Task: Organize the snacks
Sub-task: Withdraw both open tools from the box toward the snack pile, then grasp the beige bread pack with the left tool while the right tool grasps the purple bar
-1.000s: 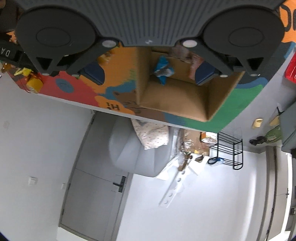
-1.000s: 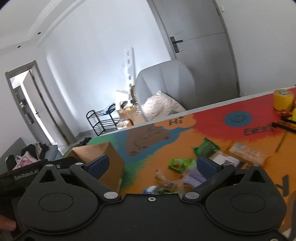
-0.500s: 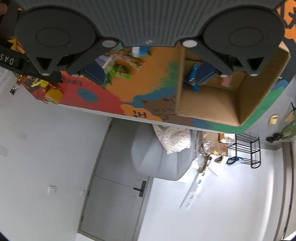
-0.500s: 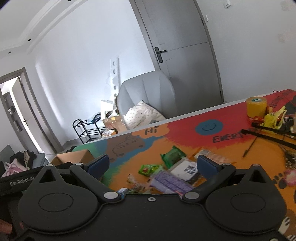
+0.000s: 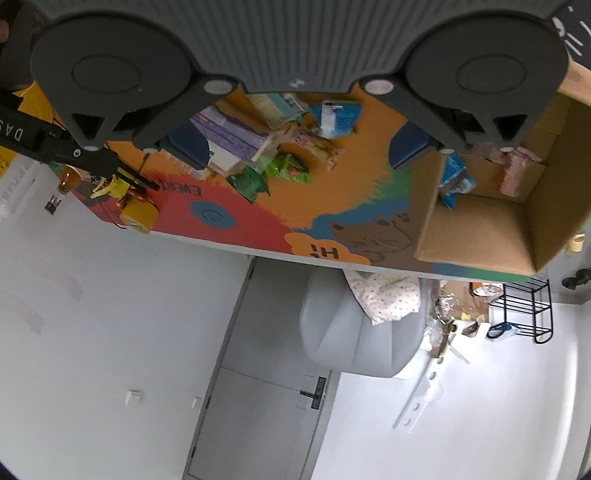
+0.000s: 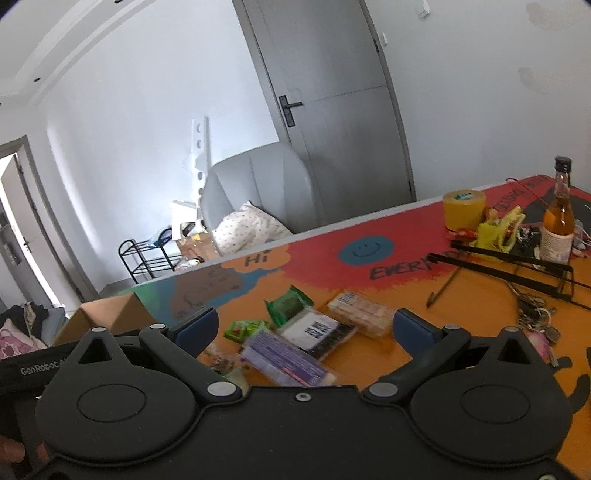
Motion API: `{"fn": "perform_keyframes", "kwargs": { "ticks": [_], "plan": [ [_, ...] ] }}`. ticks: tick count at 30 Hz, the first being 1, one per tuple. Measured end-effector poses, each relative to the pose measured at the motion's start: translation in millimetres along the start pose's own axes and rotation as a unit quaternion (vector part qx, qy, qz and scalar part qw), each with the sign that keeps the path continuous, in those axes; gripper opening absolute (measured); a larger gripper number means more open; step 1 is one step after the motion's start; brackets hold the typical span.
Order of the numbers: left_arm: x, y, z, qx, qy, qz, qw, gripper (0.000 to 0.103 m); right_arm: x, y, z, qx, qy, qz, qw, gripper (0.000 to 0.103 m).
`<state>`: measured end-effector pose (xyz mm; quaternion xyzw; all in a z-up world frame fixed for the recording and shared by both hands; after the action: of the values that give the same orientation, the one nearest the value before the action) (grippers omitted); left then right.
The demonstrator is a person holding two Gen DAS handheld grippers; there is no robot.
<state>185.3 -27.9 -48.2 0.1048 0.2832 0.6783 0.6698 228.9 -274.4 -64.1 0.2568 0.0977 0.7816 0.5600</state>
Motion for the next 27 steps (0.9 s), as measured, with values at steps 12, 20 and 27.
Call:
{"fn": "perform_keyframes", "kwargs": {
  "ticks": [12,20,27],
  "plan": [
    [-6,-35,-23,0.03,0.016,-0.004,0.9994,0.093,-16,-21,-14,0.031,-0.006,0.0,0.999,0.1],
    [-8,-66,-36,0.069,0.026,0.001,0.9973,0.074,-25,-41,-20,0.054,-0.02,0.012,0.998,0.088],
    [-17,-87,-47,0.089,0.015,0.015,0.9958,0.071,-29,-54,-25,0.067,-0.024,0.02,0.997,0.087]
  ]
}}
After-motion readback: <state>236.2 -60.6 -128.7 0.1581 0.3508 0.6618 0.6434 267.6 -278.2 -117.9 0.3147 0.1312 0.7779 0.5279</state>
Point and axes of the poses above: each gripper's, at about its wrist camera, not at the fingertips, and y roughly against the way its jaws point, x to its left, z to its top, the point moved 2 cm from there along -y, roughly the way its jaws point
